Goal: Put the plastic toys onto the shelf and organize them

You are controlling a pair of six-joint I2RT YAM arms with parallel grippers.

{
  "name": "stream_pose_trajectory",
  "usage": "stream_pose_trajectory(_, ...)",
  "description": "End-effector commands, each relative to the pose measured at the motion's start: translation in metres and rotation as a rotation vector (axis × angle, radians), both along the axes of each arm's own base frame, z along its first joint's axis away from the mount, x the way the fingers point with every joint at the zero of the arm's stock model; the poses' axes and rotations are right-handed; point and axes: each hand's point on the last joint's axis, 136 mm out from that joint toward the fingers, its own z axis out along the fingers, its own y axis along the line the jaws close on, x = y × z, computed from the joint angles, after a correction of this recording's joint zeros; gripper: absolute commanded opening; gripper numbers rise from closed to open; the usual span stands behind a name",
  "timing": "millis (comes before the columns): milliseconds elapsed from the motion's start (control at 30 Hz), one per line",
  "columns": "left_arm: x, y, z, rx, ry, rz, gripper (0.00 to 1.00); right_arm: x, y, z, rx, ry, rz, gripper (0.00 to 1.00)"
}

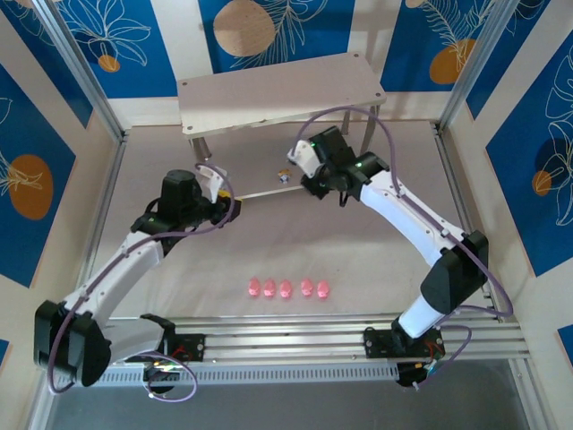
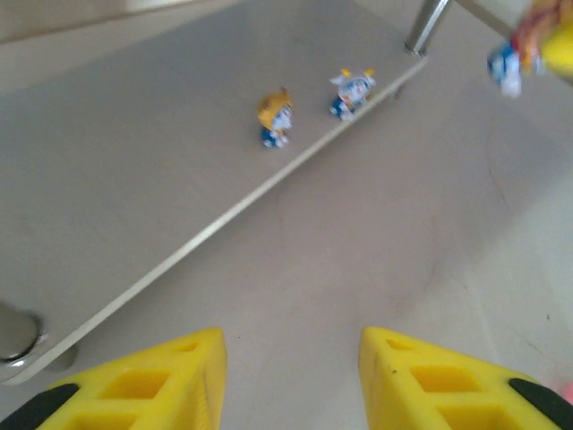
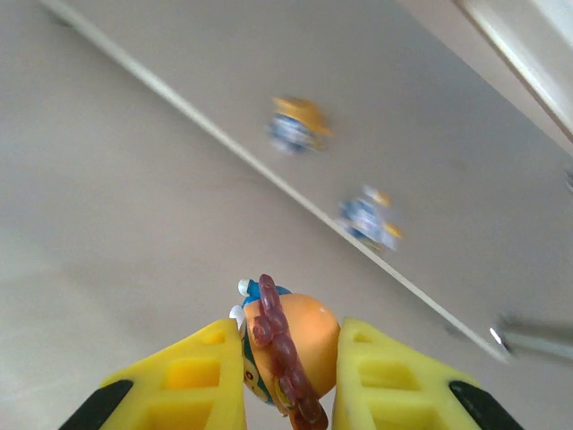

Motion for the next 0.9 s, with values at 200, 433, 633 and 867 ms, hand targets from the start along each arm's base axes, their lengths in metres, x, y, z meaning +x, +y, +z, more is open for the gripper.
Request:
stream_pose_trajectory(200,-0.016,0.051,0.033,-0.088,0.004,0.207,0.45,-0.002,0.069,-0.045,-0.057,-0.018,0.258,0.02)
stream_pose_trajectory(433,-0.022,0.058,0.039,-0.117,-0.016,0.212,0.45,0.015,0.101,-0.059,-0.056,-0.038,0.314,0.01)
stream_pose_trajectory(633,-0.023,0.060,0.038,-0.126,-0.017,0.206,0.46,0.034,0.115,-0.071,-0.103,-0.049,0.325,0.01)
stream_pose_trajectory(867,-0.024,0.065,0.036,-0.131,-0.015,0.206,0.46,0.050,0.124,-0.088,-0.148,-0.038,0.325,0.01)
